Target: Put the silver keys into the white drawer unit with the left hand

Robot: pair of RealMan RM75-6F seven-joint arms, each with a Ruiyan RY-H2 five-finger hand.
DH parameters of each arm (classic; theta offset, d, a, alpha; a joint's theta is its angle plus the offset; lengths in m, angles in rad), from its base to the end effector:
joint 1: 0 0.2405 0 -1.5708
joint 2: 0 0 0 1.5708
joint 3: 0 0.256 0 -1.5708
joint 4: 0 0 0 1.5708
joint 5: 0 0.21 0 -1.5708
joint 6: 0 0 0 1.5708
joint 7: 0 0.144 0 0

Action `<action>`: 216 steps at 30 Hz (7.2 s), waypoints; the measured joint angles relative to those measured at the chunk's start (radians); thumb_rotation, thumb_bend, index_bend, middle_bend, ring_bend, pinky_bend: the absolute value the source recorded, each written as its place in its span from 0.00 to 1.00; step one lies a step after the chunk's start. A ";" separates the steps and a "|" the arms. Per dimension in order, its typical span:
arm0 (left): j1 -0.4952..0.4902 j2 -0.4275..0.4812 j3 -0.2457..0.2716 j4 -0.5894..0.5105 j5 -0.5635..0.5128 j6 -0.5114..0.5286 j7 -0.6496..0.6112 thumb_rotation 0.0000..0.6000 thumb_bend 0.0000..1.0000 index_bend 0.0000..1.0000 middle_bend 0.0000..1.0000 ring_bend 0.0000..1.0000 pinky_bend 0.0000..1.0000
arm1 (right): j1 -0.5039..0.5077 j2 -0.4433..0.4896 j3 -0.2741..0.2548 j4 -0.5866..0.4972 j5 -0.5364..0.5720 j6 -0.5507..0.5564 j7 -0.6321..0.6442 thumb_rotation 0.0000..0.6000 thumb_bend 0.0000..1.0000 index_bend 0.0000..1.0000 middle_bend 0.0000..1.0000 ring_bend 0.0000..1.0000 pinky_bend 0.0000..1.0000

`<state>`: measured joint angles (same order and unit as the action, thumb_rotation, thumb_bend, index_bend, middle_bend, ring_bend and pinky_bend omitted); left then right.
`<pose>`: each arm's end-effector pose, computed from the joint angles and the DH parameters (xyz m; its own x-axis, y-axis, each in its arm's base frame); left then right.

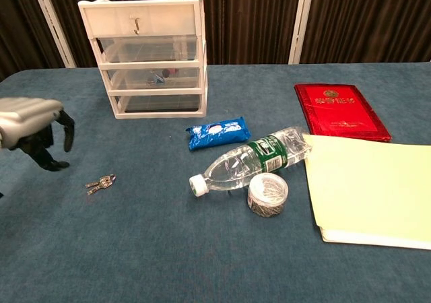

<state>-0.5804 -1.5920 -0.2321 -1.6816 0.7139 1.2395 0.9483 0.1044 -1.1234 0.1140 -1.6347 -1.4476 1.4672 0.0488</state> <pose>-0.1904 0.3019 -0.0054 0.5782 0.3175 0.7516 0.7962 -0.0183 -0.6047 -0.3045 -0.1997 0.1652 0.3136 0.0494 0.9483 -0.9496 0.0153 0.3132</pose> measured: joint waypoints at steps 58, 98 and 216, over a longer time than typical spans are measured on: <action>-0.147 -0.173 0.041 0.142 -0.104 -0.013 -0.024 1.00 0.30 0.48 1.00 0.87 0.75 | -0.004 0.000 0.003 -0.004 0.002 0.010 0.005 1.00 0.04 0.00 0.00 0.00 0.00; -0.161 -0.185 0.049 0.167 -0.139 -0.013 -0.030 1.00 0.30 0.54 0.99 0.86 0.75 | -0.006 -0.003 0.008 -0.003 -0.001 0.019 0.015 1.00 0.04 0.00 0.00 0.00 0.00; -0.416 0.057 -0.090 0.408 0.238 -0.221 -0.384 1.00 0.46 0.62 0.98 0.85 0.74 | -0.005 0.004 0.012 -0.018 0.014 0.002 0.048 1.00 0.04 0.00 0.00 0.00 0.00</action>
<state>-0.9960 -1.5352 -0.3219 -1.2736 0.9522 1.0187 0.5645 0.0993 -1.1190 0.1255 -1.6527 -1.4336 1.4691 0.0972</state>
